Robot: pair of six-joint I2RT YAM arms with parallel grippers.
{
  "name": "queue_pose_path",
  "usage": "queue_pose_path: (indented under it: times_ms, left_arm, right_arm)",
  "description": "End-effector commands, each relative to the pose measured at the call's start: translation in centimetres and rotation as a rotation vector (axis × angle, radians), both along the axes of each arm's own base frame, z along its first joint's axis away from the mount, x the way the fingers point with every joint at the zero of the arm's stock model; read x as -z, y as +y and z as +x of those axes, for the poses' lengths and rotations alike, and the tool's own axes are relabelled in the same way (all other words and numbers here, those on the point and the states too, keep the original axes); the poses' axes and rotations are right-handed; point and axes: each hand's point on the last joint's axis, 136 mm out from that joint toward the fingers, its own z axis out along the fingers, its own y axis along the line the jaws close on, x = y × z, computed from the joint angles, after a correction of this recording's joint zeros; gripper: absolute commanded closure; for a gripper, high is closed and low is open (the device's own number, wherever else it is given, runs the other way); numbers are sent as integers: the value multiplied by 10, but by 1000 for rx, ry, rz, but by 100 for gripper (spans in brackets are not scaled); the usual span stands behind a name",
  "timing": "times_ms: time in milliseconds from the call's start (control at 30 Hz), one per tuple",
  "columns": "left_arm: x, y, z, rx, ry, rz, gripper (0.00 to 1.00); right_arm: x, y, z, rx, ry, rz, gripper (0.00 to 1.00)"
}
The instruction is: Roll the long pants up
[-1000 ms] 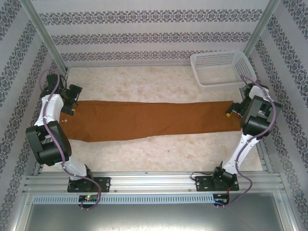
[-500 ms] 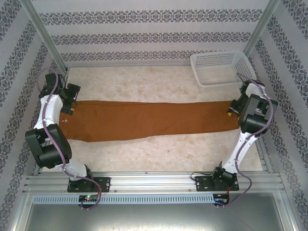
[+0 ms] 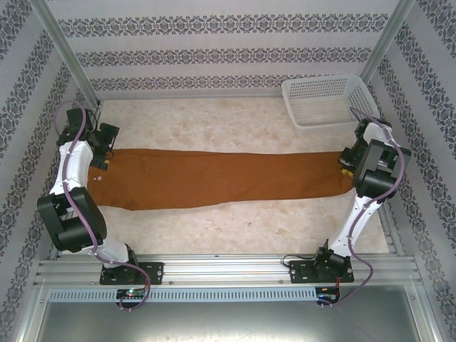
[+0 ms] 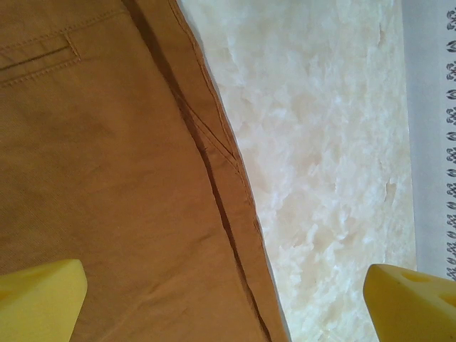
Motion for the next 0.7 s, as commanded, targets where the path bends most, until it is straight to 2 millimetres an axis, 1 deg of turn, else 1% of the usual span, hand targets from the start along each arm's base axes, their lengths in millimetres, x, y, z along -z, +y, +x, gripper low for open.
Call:
queue_pose_path:
  times_ms: [0, 33, 100, 200, 300, 367, 400, 467, 500, 567, 633, 667]
  left_arm:
    - [-10, -10, -1, 20, -26, -11, 0]
    - [-10, -10, -2, 22, -26, -9, 0]
    - [-9, -13, -1, 31, -33, -16, 0]
    - [-14, -19, 7, 66, -91, -35, 0]
    - [-21, -30, 15, 126, -142, -68, 0]
    - [-25, -33, 17, 152, -157, -76, 0]
    - [-29, -34, 18, 162, -164, -75, 0]
    - [-35, -34, 18, 170, -172, -60, 0]
    - [-38, -33, 17, 172, -173, -54, 0]
    - [-43, -32, 16, 172, -176, -40, 0]
    - [-44, -31, 15, 163, -178, -38, 0]
    - [-44, -31, 15, 158, -179, -41, 0]
  right_arm:
    - [-60, -47, -27, 62, 45, -201, 100]
    - [-74, -57, -35, 90, 46, -247, 100]
    - [-97, -69, -44, 142, 16, -290, 100]
    - [-129, -77, -51, 182, -59, -324, 100]
    - [-160, -68, -49, 206, -176, -311, 100]
    - [-182, -51, -40, 204, -293, -258, 100]
    - [-196, -41, -37, 205, -355, -228, 100]
    - [-225, -13, -25, 181, -491, -141, 100]
    - [-243, 6, -21, 170, -558, -92, 100]
    - [-277, 52, -10, 120, -684, 21, 100]
    - [-313, 112, -2, 26, -796, 134, 100]
    - [-327, 138, 1, -8, -837, 185, 100]
